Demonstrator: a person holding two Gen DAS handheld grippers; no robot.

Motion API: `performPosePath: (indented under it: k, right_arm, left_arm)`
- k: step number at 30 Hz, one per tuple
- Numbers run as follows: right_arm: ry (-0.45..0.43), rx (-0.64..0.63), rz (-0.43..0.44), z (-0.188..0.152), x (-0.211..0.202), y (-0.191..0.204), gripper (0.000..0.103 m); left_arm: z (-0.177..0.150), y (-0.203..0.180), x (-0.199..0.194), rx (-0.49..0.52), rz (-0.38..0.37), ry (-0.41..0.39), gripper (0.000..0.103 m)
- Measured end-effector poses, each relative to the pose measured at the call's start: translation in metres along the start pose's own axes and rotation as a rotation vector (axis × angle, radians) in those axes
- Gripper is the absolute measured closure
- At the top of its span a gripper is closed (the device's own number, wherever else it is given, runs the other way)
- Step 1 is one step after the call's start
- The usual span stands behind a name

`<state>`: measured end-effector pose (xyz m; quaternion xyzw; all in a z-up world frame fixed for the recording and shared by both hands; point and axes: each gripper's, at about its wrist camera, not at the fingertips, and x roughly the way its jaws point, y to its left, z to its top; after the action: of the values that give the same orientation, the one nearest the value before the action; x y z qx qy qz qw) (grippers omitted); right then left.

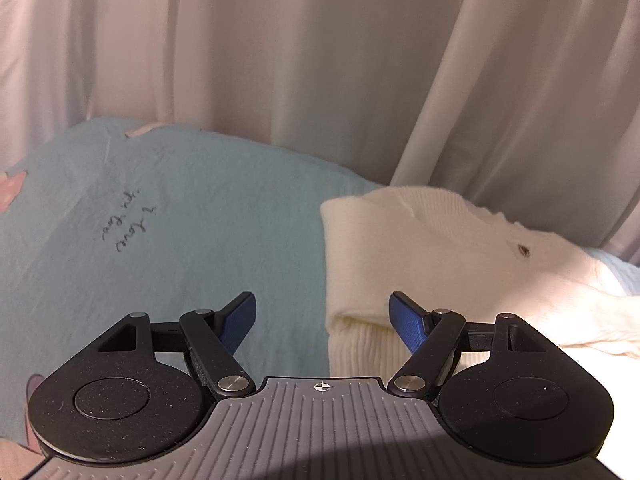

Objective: Fold small clothes

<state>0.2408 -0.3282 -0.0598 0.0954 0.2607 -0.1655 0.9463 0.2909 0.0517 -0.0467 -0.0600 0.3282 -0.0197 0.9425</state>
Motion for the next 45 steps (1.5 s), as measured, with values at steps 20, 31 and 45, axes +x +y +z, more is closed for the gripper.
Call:
performPosePath:
  k: [20, 31, 45]
  right_arm:
    - [0.093, -0.177, 0.025, -0.014, 0.013, 0.029, 0.089]
    - [0.028, -0.444, -0.020, -0.036, 0.010, 0.040, 0.089]
    - [0.240, -0.054, 0.253, -0.053, -0.119, -0.028, 0.084]
  left_arm:
    - [0.000, -0.067, 0.054, 0.232, -0.058, 0.051, 0.020]
    - [0.000, -0.063, 0.050, 0.250, -0.063, 0.060, 0.020]
    - [-0.003, -0.008, -0.035, 0.115, -0.076, 0.156, 0.022]
